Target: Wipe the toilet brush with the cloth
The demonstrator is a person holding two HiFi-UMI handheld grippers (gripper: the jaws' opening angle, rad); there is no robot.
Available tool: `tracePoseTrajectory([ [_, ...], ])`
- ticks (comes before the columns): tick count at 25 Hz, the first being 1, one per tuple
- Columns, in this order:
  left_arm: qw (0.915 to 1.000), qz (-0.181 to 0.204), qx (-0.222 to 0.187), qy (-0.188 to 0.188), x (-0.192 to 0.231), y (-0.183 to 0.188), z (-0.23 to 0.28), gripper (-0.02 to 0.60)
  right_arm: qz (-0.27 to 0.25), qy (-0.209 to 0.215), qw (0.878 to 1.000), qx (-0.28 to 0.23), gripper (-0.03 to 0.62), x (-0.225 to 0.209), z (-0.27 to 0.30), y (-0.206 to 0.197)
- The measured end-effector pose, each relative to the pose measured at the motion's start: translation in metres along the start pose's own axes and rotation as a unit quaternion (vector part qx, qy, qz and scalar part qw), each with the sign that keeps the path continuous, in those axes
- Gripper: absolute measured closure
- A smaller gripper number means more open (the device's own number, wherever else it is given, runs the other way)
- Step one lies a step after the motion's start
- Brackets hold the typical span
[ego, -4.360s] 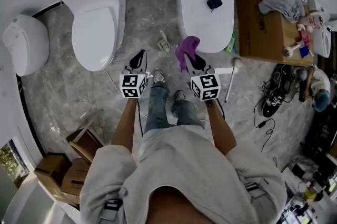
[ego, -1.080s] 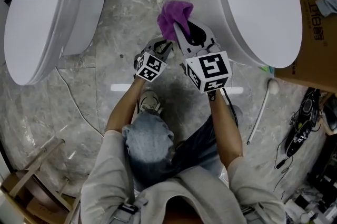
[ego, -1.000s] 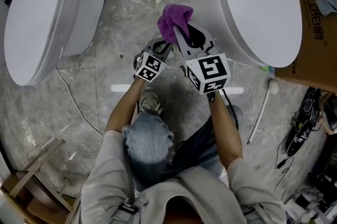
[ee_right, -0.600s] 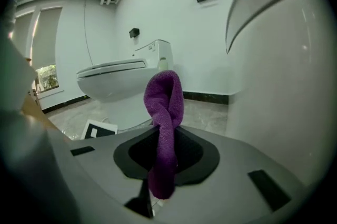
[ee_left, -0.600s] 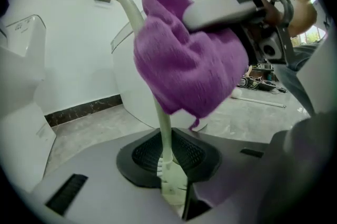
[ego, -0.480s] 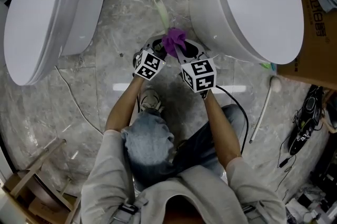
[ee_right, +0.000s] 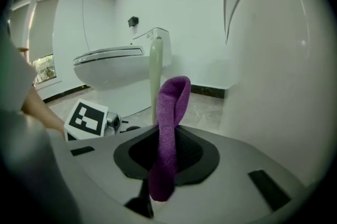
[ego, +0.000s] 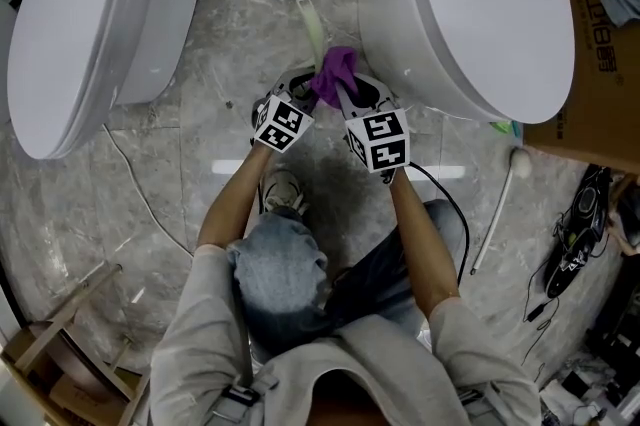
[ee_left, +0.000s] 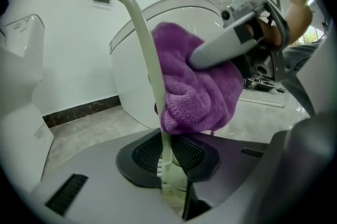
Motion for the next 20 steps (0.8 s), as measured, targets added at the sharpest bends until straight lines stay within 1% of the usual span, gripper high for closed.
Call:
tracePoseTrajectory([
  [2,1.0,-0.001,-0.001,0.001,0.0,0.001,0.001,0.518,-0.021,-0.008,0.999,-0.032,0.519,0.0,-0.015,0.026],
  [5,1.0,-0.004,-0.001,0.004,0.001,0.002,0.003,0.518,-0.037,-0.012,0.995,-0.096,0.519,0.004,-0.04,0.078],
  [9,1.0,-0.003,0.001,0.007,0.001,0.002,0.003,0.518,-0.041,0.0,0.981,-0.188,0.519,0.015,-0.075,0.155],
  [12,1.0,-0.003,0.002,0.007,0.0,0.002,0.003,0.518,-0.039,0.014,0.971,-0.235,0.519,0.022,-0.088,0.2],
  [13,1.0,-0.003,0.002,0.008,0.0,0.002,0.003,0.518,-0.038,0.016,0.97,-0.241,0.519,0.024,-0.086,0.208],
  [15,0.9999,-0.004,0.002,0.01,0.0,0.003,0.004,0.518,-0.037,0.017,0.972,-0.232,0.519,0.027,-0.073,0.209],
  [17,0.9999,-0.005,0.003,0.01,-0.001,0.002,0.004,0.518,-0.033,0.019,0.978,-0.207,0.519,0.029,-0.055,0.196],
  [20,0.9999,-0.005,0.001,0.01,-0.001,0.004,0.004,0.518,-0.021,0.018,0.986,-0.167,0.519,0.028,-0.032,0.165],
])
Point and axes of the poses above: the fingertips, and each gripper's own axes: z forward along the fingers, x to its left, y out of its top, the point moved 1 cm from there along -z, backward along the fingers, and after that the axes turned 3 degrees about -z, right-handed, at the moved point
